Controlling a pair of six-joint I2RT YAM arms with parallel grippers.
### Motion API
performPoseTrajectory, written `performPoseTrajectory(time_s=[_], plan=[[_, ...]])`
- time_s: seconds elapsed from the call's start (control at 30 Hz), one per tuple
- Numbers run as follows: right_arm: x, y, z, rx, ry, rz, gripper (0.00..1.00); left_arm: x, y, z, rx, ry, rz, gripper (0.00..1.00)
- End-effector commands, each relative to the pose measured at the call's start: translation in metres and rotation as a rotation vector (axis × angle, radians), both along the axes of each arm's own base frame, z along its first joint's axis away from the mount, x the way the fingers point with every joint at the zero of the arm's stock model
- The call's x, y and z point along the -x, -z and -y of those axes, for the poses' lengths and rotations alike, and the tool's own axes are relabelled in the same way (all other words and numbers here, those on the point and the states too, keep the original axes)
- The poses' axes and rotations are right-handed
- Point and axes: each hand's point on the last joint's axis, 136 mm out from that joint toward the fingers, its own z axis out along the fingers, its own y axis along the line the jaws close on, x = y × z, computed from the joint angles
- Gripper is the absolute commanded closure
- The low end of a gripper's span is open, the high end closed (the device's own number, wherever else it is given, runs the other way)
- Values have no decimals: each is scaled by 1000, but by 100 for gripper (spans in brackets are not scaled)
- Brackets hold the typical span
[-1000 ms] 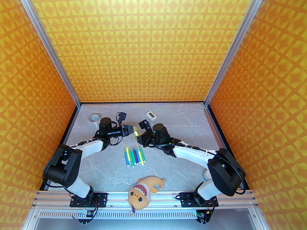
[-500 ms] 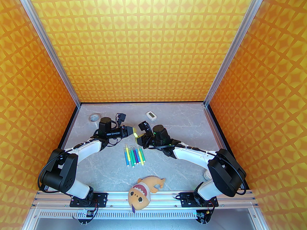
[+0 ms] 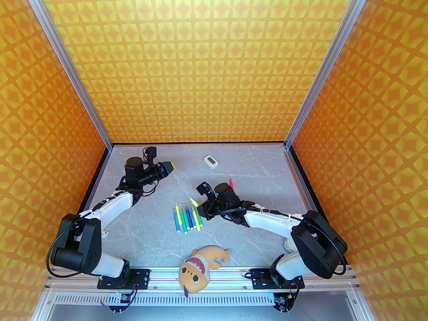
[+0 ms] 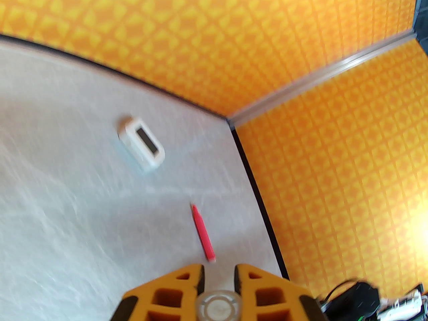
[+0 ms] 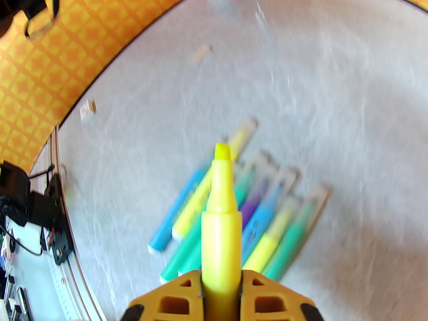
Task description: Open the pen caps
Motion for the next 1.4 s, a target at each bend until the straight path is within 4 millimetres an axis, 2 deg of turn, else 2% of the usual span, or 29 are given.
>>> performPoseTrajectory(time_s=[0.0, 0.17, 0.33, 0.63, 0.83, 1.03, 1.17, 1.37], plan=[[3, -2, 0, 9, -14, 11, 100, -6, -14, -2, -8, -35, 32, 100], [-20, 3, 16, 105, 106, 37, 100, -5, 17, -12, -177, -46, -67, 100], [-46, 10, 39, 172, 240, 25, 100, 3, 57, -34, -421, -72, -195, 100], [-96, 6, 107, 292, 531, 46, 100, 16, 96, -93, -708, -188, -334, 100], [-119, 8, 154, 378, 669, 27, 100, 25, 121, -135, -788, -257, -434, 100], [-137, 18, 193, 453, 780, -21, 100, 31, 151, -163, -833, -286, -527, 100], [-144, 25, 207, 466, 823, -58, 100, 31, 168, -176, -842, -296, -576, 100], [-152, 41, 217, 478, 845, -113, 100, 26, 184, -184, -850, -293, -611, 100]])
